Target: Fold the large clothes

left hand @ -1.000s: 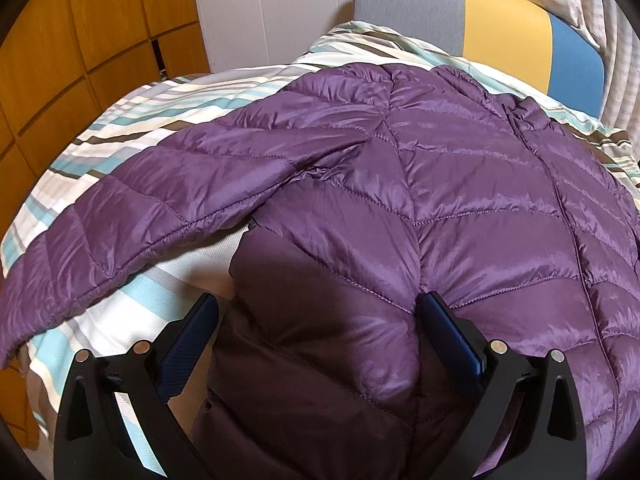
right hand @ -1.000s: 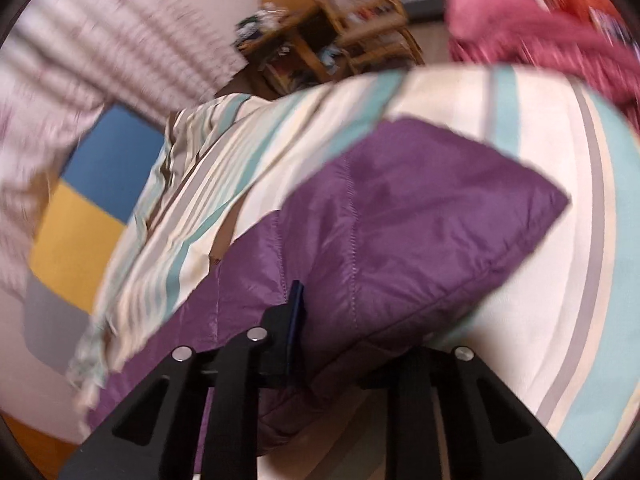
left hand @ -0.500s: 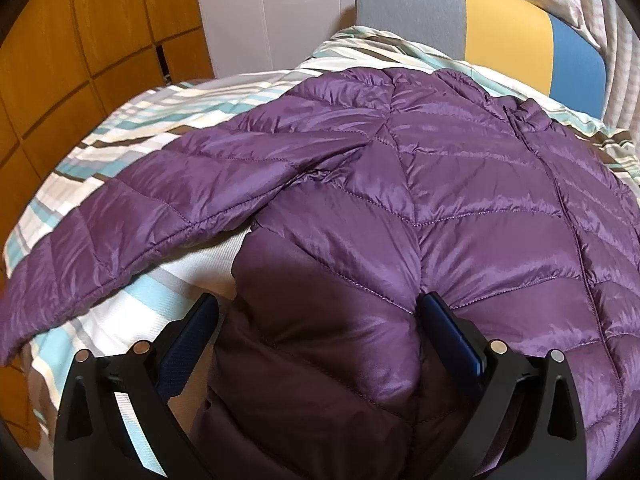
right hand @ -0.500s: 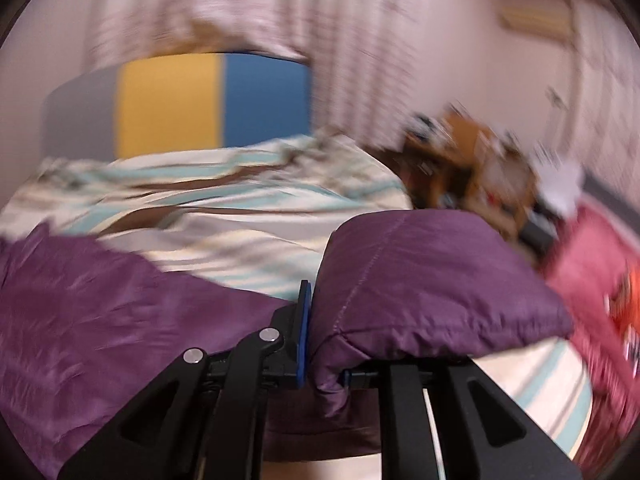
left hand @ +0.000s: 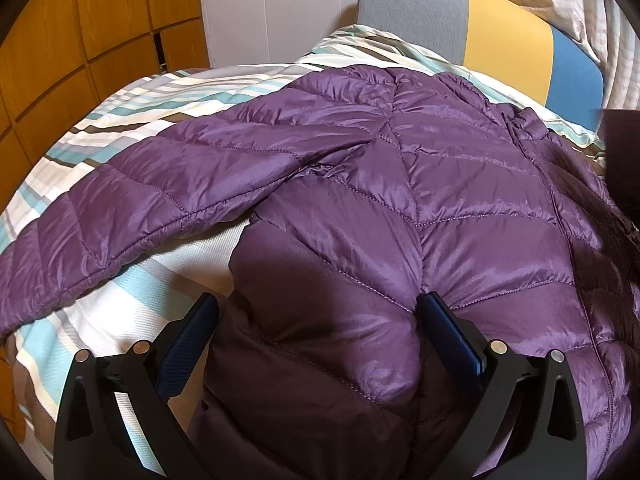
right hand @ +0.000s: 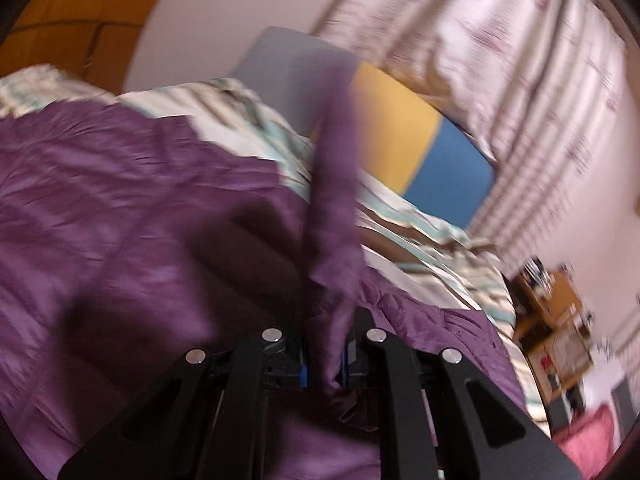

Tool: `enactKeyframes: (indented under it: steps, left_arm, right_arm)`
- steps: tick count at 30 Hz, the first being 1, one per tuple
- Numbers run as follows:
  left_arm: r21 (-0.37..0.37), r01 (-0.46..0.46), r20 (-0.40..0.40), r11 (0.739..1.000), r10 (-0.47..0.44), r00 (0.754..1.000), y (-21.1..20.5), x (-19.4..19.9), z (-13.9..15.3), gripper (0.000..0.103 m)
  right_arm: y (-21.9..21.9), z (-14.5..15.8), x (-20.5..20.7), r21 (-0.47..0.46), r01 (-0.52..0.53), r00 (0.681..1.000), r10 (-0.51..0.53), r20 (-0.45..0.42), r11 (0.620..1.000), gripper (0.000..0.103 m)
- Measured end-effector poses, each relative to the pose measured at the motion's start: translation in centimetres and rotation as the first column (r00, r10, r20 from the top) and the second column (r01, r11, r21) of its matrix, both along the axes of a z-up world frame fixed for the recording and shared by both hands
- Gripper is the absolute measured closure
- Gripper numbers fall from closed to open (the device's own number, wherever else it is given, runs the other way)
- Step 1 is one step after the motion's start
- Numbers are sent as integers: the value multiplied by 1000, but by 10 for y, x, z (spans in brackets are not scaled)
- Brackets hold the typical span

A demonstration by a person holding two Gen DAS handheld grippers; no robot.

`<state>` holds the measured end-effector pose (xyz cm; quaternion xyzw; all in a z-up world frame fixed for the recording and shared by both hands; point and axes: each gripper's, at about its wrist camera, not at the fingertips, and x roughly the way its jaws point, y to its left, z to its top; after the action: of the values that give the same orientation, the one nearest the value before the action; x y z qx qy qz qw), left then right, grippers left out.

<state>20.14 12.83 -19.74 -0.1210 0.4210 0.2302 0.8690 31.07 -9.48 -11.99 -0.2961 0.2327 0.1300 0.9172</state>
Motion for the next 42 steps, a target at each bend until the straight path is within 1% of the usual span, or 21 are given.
enactKeyframes:
  steps: [4,9,11,12,13,15,17,18,19,21,24,27,28,30,31,33,35,36,38,40,42]
  left_arm:
    - [-5,0,3,1000,0,1000,0,0,0,3]
    - [-8,1,4,1000,-1,1000,1,-1,-1,3]
    - [-10,1,2,1000,-1,1000,2,-1,-1,3]
    - [-9,2,-1,1000,-2,1000,1,-1,0,3]
    - [-8,2,-5,1000,-2,1000,1,-1,1,3]
    - [-6,0,-23,1000,0,1000,0,1,5,3]
    - [-14,7,-27,1000,-7,1000,-1,2,13,3]
    - [-27,6,-3,1000,-6,1000,-2,2,22,3]
    - [-35,1,22,999,0,1000,-2,2,29,3]
    - [-52,-5,80,999,10,997,-5,4,47,3]
    - [-72,36,110,997,-28,993,-15,20,62,3]
    - [-64,85,105,994,-78,991,-33,44,66,3]
    - [-58,100,109,993,-93,990,-40,51,67,3]
    - [-51,131,101,990,-125,987,-54,72,64,3]
    - [-48,141,91,989,-136,986,-60,82,61,3]
    - [-31,150,53,988,-149,987,-68,102,48,3]
    - [27,132,-2,991,-132,991,-67,117,32,8]
    - [51,121,-30,991,-120,992,-64,122,22,8]
    - [36,108,-27,993,-107,994,-54,122,15,8]
    - [56,61,-7,997,-61,998,-45,115,15,8]
    - [43,38,7,998,-39,999,-38,111,12,8]
  right_arm:
    - [39,-13,-16,-59,-108,994,110,18,992,93]
    - [71,-25,-18,-26,-203,979,202,-38,979,93]
    - [82,-36,-23,-76,-264,963,259,-74,962,93]
    - [92,-45,-26,-101,-299,952,289,-100,949,89]
    - [95,-51,-28,-124,-341,936,326,-130,932,89]
    - [97,-52,-28,-148,-353,933,335,-133,924,87]
    - [90,-45,-20,-104,-343,931,324,-168,933,68]
    - [84,-41,-18,-69,-342,928,326,-181,937,49]
    - [76,-32,-16,-12,-337,925,329,-192,941,40]
    - [64,-20,-16,39,-319,927,320,-194,947,40]
    - [38,-5,-17,109,-270,938,287,-196,957,37]
    - [8,-1,-18,188,-171,956,209,-204,967,36]
    - [-9,2,-10,252,-107,960,166,-227,962,36]
    - [-32,5,-15,339,-20,963,109,-246,941,36]
    - [-50,7,-12,376,54,969,43,-244,925,35]
    - [-74,7,-9,403,162,968,-66,-242,901,35]
    - [-101,5,-1,426,274,949,-171,-265,862,35]
    - [-115,2,3,435,337,931,-225,-288,835,35]
    - [-137,2,6,449,412,903,-292,-314,793,35]
    - [-154,3,11,459,470,878,-346,-331,754,35]
    - [-162,6,17,455,496,864,-372,-338,739,35]
